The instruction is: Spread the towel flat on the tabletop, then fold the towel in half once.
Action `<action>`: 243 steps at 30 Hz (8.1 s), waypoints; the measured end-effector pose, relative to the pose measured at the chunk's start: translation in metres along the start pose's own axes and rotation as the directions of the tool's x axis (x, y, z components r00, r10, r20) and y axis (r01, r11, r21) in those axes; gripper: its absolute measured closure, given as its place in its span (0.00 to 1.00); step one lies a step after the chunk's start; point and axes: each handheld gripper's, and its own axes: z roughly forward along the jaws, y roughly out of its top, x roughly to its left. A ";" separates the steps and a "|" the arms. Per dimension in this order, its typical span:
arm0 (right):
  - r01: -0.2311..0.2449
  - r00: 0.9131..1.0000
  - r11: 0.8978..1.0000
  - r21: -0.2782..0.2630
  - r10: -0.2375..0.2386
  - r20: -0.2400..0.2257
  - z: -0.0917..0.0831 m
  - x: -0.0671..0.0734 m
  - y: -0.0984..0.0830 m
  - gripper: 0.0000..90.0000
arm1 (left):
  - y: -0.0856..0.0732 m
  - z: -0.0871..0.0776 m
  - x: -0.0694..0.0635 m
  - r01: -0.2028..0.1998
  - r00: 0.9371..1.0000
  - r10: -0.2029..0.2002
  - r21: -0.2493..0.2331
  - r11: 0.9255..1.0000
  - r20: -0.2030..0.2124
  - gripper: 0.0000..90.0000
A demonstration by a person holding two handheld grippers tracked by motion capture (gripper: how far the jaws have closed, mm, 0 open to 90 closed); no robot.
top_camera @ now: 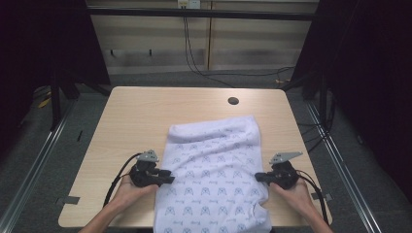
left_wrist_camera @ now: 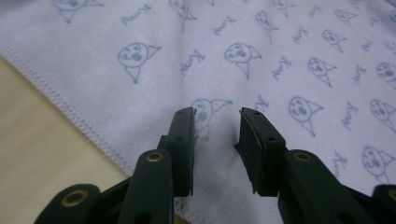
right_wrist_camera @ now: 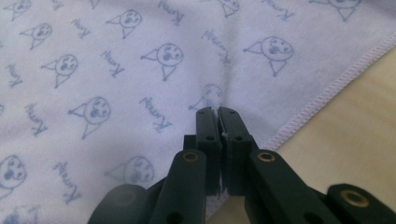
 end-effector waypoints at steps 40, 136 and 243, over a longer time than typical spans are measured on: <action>-0.035 0.996 0.999 -0.033 0.038 0.085 0.017 -0.027 0.024 0.94 | 0.005 -0.009 0.034 0.031 0.990 -0.034 -0.018 0.999 -0.134 0.92; -0.101 0.986 0.892 -0.442 0.148 0.072 -0.067 -0.103 0.181 0.96 | 0.165 -0.082 0.087 -0.008 0.974 -0.099 -0.464 0.886 -0.206 0.98; -0.228 0.965 0.966 -0.122 0.241 0.105 0.059 -0.099 0.080 0.96 | 0.077 0.028 0.122 0.142 0.946 -0.158 -0.075 0.987 -0.285 0.98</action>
